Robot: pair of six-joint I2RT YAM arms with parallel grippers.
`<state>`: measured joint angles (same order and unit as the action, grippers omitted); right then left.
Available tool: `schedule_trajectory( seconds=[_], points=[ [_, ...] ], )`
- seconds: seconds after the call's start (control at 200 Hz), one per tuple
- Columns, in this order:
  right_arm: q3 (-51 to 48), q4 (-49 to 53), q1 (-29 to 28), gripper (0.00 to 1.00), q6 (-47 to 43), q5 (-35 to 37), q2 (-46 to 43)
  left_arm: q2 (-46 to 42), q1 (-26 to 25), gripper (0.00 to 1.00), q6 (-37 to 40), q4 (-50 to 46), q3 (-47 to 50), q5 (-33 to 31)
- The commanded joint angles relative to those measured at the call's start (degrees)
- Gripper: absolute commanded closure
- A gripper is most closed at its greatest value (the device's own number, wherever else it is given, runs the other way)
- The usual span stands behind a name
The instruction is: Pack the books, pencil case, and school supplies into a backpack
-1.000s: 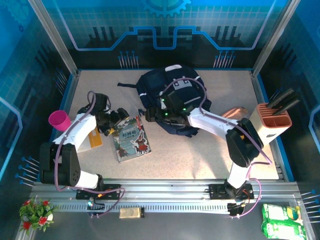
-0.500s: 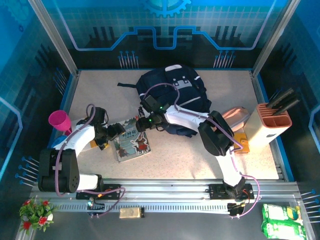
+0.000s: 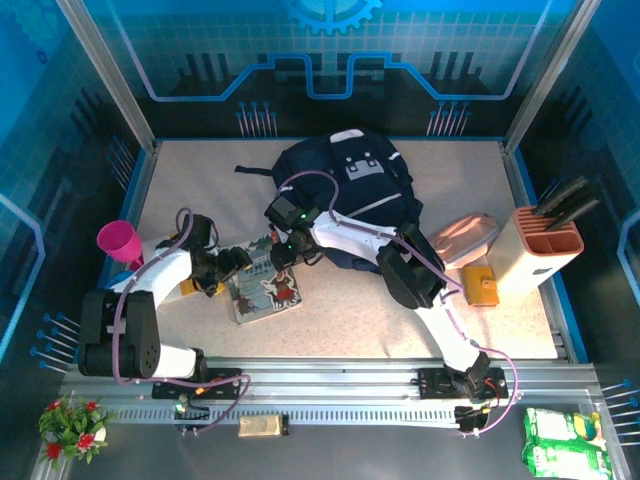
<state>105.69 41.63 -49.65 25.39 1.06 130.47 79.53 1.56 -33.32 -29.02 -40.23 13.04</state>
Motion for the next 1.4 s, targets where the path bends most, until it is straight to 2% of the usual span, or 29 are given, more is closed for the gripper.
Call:
schedule_trajectory(
  seconds=[0.0,0.13,0.295,0.495,0.71,0.87,1.01,1.396],
  points=[
    [1.89,4.15,-0.45,0.47,-0.78,0.91,1.60,1.61,0.37,0.16,1.37,0.70,0.69,2.63],
    [2.87,5.36,-0.45,0.48,-1.18,0.49,2.55,2.56,0.35,0.17,1.68,1.10,0.68,3.57],
    [3.82,6.78,-0.45,0.48,-0.76,-0.53,4.91,2.27,0.37,0.15,2.17,0.62,1.12,1.82],
    [5.21,8.62,-0.03,0.50,-0.37,-0.61,6.63,1.47,0.37,0.17,3.49,3.69,0.73,9.74],
    [6.20,11.10,1.29,0.53,1.65,-1.06,8.64,-4.52,0.37,0.20,4.43,1.17,-1.42,15.45],
    [5.63,10.94,1.76,0.54,2.19,-1.85,8.88,-7.10,0.37,0.28,2.78,3.42,-0.66,19.69],
    [5.49,11.32,2.26,0.57,2.82,-2.78,9.45,-5.61,0.38,0.42,0.50,6.24,0.65,20.82],
    [4.25,10.61,2.89,0.58,3.23,-3.52,9.01,1.40,0.37,0.58,-1.92,8.91,1.48,18.98]
  ],
)
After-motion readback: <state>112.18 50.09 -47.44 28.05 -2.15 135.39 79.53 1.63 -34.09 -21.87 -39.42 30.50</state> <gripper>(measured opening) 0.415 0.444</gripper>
